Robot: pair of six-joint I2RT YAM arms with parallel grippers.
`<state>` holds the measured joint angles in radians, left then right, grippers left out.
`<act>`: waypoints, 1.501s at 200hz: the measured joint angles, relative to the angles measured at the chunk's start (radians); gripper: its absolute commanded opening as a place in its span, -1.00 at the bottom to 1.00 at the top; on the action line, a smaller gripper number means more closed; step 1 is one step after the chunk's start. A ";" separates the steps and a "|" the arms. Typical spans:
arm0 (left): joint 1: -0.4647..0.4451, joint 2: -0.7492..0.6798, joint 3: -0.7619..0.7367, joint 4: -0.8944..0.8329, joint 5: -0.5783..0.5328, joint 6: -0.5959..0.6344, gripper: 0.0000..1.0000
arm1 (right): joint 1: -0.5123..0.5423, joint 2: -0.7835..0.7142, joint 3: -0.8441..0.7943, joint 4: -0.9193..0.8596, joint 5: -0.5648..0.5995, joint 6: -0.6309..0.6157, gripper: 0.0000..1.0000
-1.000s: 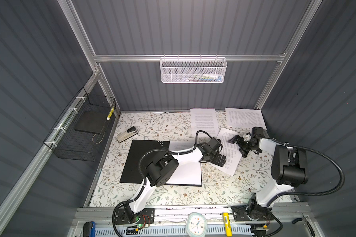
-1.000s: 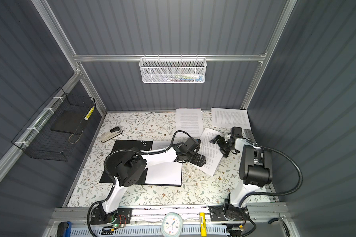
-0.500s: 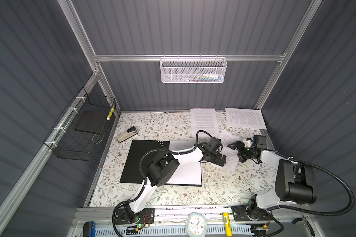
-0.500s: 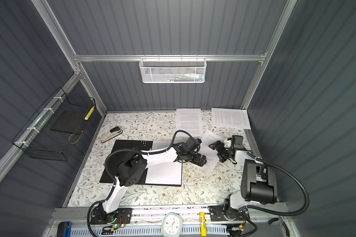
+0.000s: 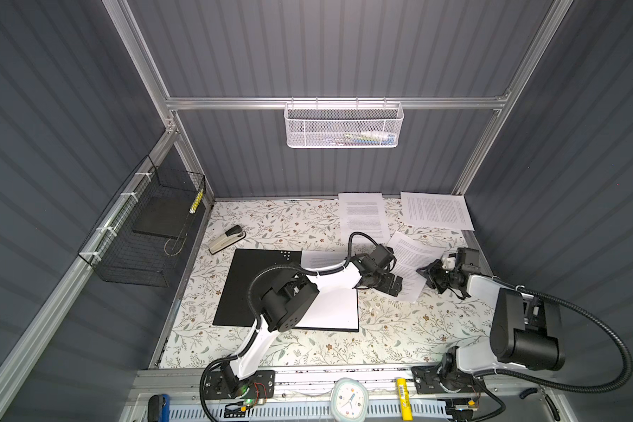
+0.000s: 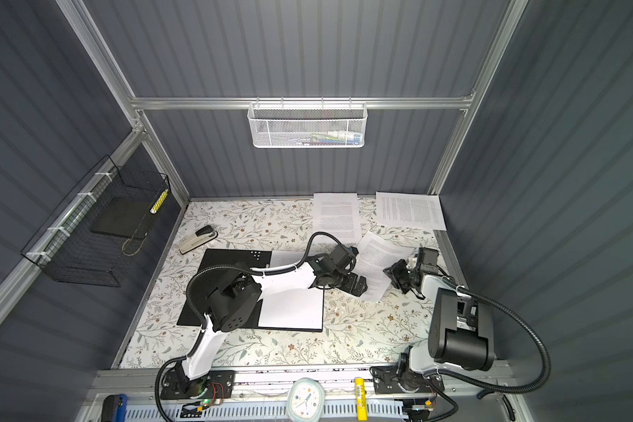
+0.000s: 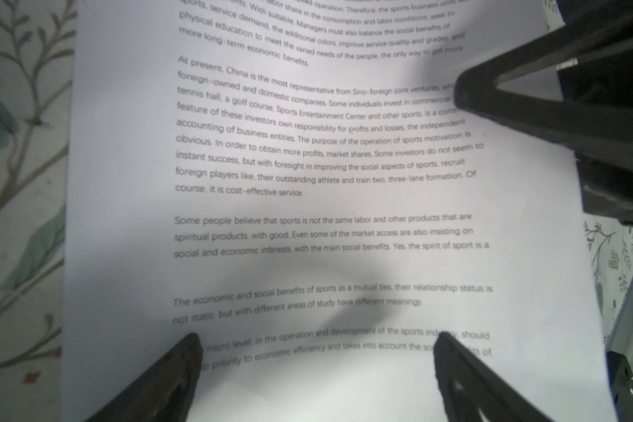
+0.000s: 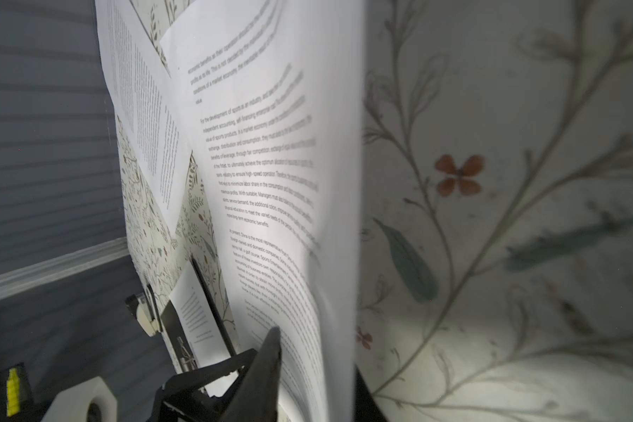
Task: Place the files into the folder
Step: 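Hold the sheet with the left gripper while right gripper pinches its edge, then lift the sheet toward the folder with the right gripper while left gripper withdraws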
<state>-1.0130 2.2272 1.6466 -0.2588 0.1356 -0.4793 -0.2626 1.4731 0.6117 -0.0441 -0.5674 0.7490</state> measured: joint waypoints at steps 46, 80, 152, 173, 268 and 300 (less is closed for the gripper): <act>0.000 0.000 0.000 0.003 0.012 0.002 0.99 | -0.017 -0.001 -0.004 0.014 0.002 0.002 -1.00; 0.002 -0.024 -0.024 -0.001 0.063 0.019 0.99 | -0.017 -0.057 -0.027 0.011 -0.002 0.000 -1.00; 0.002 -0.644 -0.294 0.152 -0.004 0.136 0.99 | 0.005 -0.422 0.061 -0.209 0.102 -0.088 -1.00; 0.001 -0.843 -0.408 0.170 -0.135 0.202 0.99 | 0.100 -0.445 0.166 -0.299 0.177 -0.144 -1.00; 0.001 -1.255 -0.715 -0.148 -0.678 0.366 1.00 | 0.842 -0.155 0.629 -0.363 0.235 -0.094 -1.00; 0.001 -1.292 -0.778 -0.164 -0.693 0.387 0.99 | 0.827 -0.156 0.607 -0.306 0.210 -0.048 -1.00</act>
<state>-1.0119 0.9348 0.8688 -0.4232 -0.5575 -0.0921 0.5648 1.3174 1.2190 -0.3500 -0.3573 0.7013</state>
